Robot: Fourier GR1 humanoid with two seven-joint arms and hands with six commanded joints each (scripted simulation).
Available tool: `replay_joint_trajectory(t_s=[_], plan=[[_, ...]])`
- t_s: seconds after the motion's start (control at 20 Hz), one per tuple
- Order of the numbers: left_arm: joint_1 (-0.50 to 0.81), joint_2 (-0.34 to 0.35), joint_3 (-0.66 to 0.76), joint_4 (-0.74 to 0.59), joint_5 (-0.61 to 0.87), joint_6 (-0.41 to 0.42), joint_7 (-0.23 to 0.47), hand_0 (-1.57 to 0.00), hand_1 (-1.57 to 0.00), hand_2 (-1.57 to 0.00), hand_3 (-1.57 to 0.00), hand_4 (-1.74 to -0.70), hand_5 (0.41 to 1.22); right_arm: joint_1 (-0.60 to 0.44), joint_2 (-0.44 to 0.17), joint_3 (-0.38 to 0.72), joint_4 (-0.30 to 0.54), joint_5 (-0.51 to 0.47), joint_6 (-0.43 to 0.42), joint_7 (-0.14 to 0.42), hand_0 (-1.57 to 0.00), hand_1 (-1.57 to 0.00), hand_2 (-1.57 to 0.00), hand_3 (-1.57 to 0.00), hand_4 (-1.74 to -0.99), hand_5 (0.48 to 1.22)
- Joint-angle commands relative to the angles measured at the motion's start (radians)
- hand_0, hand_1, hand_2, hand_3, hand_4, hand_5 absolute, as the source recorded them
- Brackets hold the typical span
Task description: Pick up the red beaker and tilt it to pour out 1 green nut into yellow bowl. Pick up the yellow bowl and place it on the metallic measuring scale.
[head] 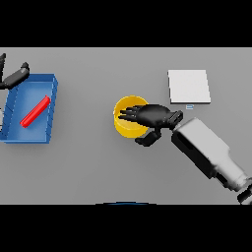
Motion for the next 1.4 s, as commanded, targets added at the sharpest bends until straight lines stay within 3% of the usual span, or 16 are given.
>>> replay_joint_trajectory(t_s=[0.0,0.15,0.2,0.35,0.45,0.5,0.6,0.7,0.85,1.05,1.15,1.25,1.35], plan=[[0.009,-0.006,-0.005,-0.005,-0.001,0.001,-0.001,0.0,0.0,0.0,0.0,-0.79,0.729,0.004,0.01,0.002,0.013,0.0,-0.009,-0.005,0.0,0.0,-0.02,-0.04,-1.289,0.721],[0.004,0.005,0.003,-0.013,0.004,-0.006,0.015,0.0,0.0,0.0,0.0,-0.79,0.732,0.001,0.019,-0.013,0.016,-0.015,0.002,0.018,0.0,-0.01,-0.08,-0.12,-1.333,0.8],[0.005,0.005,0.004,-0.018,0.009,-0.01,0.021,0.0,0.0,0.0,0.0,-0.8,0.73,-0.002,0.017,-0.013,0.018,-0.016,0.005,0.012,-0.07,-0.07,-0.14,-0.18,-1.365,0.838],[0.02,-0.003,-0.005,-0.024,0.0,-0.001,0.012,0.0,0.0,0.0,0.0,-0.79,0.729,0.003,0.014,0.002,0.009,0.001,0.003,0.002,-0.47,-0.38,-0.38,-0.42,-1.479,0.999],[0.017,0.002,-0.003,-0.029,0.001,-0.003,0.014,0.0,0.0,0.0,0.0,-0.79,0.732,0.008,0.01,0.004,-0.005,0.0,0.012,0.005,-0.78,-0.65,-0.59,-0.83,-1.469,1.079],[0.01,0.005,0.002,-0.021,0.006,-0.009,0.013,0.0,0.0,0.0,0.0,-0.79,0.733,0.001,0.017,0.002,0.0,-0.004,0.022,0.016,-0.94,-0.81,-0.79,-0.98,-1.521,1.108],[0.017,0.006,0.003,-0.016,0.006,-0.007,0.001,0.0,0.0,0.0,0.0,-0.79,0.736,0.009,0.006,0.004,-0.01,-0.01,0.019,0.006,-1.17,-1.08,-1.07,-1.03,-1.594,1.148],[0.015,0.0,-0.003,-0.029,0.004,-0.005,0.01,0.0,0.0,0.0,0.0,-0.79,0.734,-0.006,0.005,0.004,0.004,-0.014,0.025,-0.008,-1.31,-1.26,-1.25,-1.09,-1.642,1.175],[0.017,0.002,0.003,-0.016,0.006,-0.002,0.004,0.0,0.0,0.0,0.0,-0.79,0.727,0.0,-0.012,0.0,-0.028,-0.016,0.041,0.026,-1.44,-1.41,-1.41,-1.15,-1.683,1.197],[0.019,0.009,0.0,-0.037,0.0,-0.002,0.011,0.0,0.0,0.0,0.0,-0.78,0.727,-0.009,-0.038,-0.027,-0.083,-0.05,0.079,0.053,-1.52,-1.51,-1.5,-1.35,-1.711,1.211],[0.013,0.014,0.004,-0.024,-0.001,-0.002,0.011,0.0,0.0,0.0,0.0,-0.78,0.729,-0.031,-0.049,-0.052,-0.101,-0.075,0.102,0.081,-1.54,-1.53,-1.53,-1.36,-1.717,1.215],[0.009,0.01,0.005,-0.011,-0.003,0.003,0.005,0.0,0.0,0.0,0.0,-0.79,0.733,-0.031,-0.095,-0.055,-0.151,-0.091,0.126,0.064,-1.55,-1.54,-1.54,-1.33,-1.721,1.217],[0.006,0.009,0.009,0.001,0.003,0.003,-0.016,0.0,0.0,0.0,0.0,-0.8,0.737,-0.033,-0.11,-0.065,-0.165,-0.106,0.144,0.098,-1.56,-1.55,-1.55,-1.31,-1.722,1.218]])
